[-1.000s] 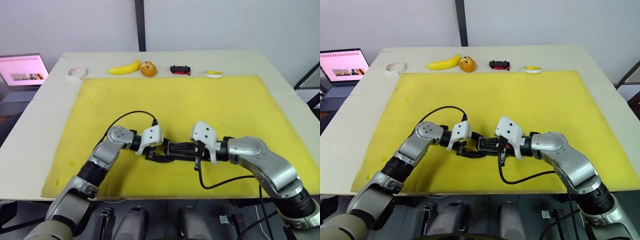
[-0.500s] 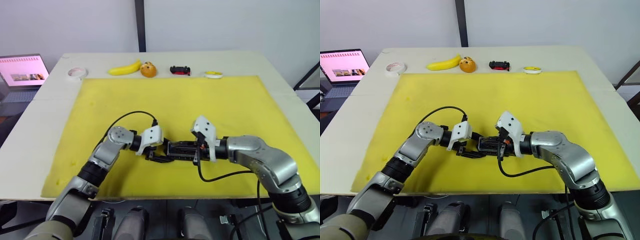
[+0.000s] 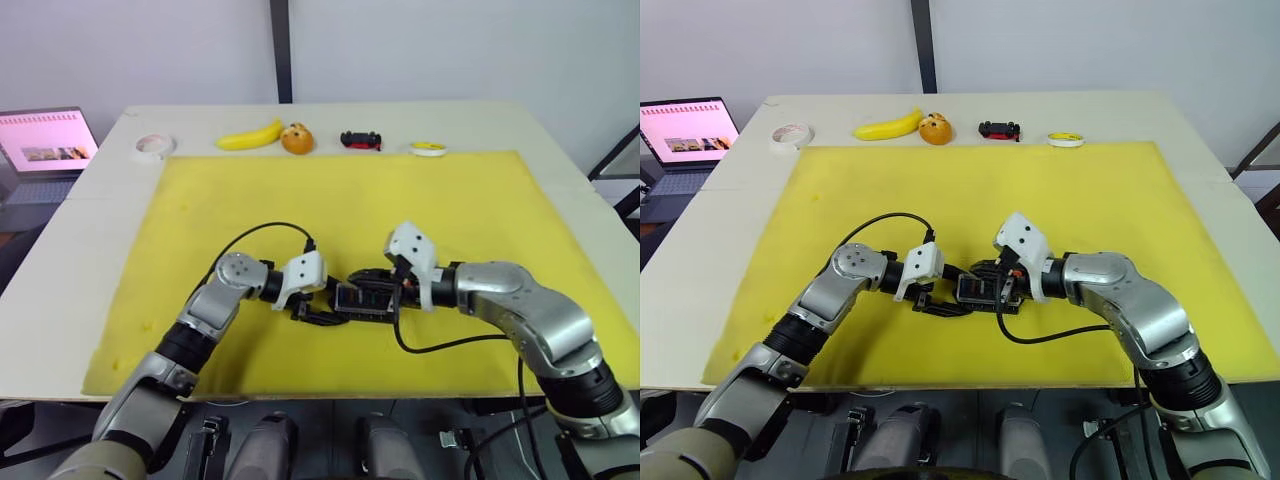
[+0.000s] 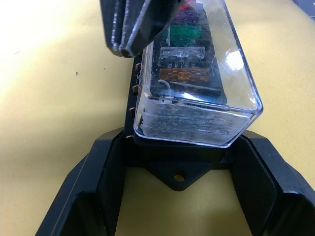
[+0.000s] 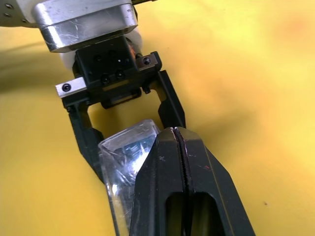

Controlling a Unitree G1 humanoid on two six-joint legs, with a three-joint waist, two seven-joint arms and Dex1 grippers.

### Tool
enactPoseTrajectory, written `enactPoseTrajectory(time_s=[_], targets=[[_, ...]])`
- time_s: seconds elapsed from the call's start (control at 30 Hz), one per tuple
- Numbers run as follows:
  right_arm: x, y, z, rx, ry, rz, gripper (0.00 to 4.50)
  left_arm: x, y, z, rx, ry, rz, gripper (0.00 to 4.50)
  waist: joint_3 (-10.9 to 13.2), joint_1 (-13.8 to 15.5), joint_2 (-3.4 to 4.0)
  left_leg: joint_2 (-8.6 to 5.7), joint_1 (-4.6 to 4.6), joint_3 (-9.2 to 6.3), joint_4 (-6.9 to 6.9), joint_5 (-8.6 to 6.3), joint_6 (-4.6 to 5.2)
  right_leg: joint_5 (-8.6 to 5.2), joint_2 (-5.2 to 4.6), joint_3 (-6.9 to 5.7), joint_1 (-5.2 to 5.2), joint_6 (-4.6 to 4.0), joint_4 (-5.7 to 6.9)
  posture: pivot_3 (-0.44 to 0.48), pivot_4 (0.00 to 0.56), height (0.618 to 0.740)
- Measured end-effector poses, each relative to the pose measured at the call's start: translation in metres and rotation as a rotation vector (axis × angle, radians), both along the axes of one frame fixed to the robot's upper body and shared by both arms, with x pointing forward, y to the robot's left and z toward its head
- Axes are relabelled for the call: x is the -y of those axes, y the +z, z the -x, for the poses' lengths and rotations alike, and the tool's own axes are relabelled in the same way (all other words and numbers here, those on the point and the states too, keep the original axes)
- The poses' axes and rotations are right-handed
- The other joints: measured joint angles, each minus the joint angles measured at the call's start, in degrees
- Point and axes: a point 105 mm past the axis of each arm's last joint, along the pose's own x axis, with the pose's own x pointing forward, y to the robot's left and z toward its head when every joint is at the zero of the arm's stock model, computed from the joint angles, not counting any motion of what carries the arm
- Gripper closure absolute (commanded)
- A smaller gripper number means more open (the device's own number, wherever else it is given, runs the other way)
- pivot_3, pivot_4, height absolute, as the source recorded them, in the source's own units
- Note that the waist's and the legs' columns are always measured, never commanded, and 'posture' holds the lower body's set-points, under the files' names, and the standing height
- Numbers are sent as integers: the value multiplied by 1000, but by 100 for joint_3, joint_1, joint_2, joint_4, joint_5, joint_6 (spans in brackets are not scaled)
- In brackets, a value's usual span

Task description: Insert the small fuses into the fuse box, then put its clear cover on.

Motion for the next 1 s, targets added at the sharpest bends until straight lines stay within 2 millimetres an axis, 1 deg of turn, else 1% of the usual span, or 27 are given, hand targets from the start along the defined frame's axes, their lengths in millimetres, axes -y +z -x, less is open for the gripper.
enactPoseTrajectory(time_s=[0.13,0.33,0.4,0.53,0.6,0.73,0.8,0.87,0.93,1.0], targets=[[3,-2,-3,13,-31,16,4481,1,-1,0,-3,0,0,1969,-9,4,0,0,2,-1,0,0,0,0,0,-1,4,0,-3,0,150,740],[4,-4,-2,13,-35,13,4481,2,-2,0,-11,0,1,1969,-34,8,1,0,4,-5,0,-2,3,0,0,-4,12,0,-9,0,150,740],[3,-4,-1,18,-43,-18,4481,2,-2,0,-12,0,1,1969,-34,9,1,0,4,-6,0,-2,3,0,0,-5,12,0,-9,0,150,740],[5,3,0,35,-52,-97,4481,1,-2,0,-16,2,4,1969,-32,8,3,-1,2,-5,0,-2,3,0,0,-4,9,0,-8,0,150,740],[10,9,4,35,-43,-107,4481,2,-1,0,-20,4,6,1969,-29,14,5,-3,-8,-6,0,-2,3,0,-1,-4,0,0,-8,0,150,740],[33,36,16,120,-32,-53,4481,2,0,1,-46,20,6,1969,-28,13,5,-3,-10,-5,0,-4,7,-1,-2,-4,-2,1,-11,0,150,740],[49,42,23,135,-41,-1,4481,1,0,2,-43,30,6,1969,-27,7,4,-1,-10,-5,-1,-5,8,-1,-1,-4,-1,2,-11,0,150,740],[62,44,29,126,-55,22,4481,-1,0,3,-45,39,6,1969,-27,5,4,0,-9,-3,-2,-5,8,-1,-1,-4,-2,2,-11,0,150,740],[67,46,35,115,-56,18,4481,-2,0,3,-47,43,5,1969,-27,-3,4,3,-8,-2,-3,-5,8,-1,0,-4,-2,2,-10,0,150,740],[64,49,43,110,-29,7,4481,-2,0,3,-45,43,5,1969,-27,0,4,4,-8,-2,-3,-5,8,-1,0,-5,-2,2,-11,0,150,740]])
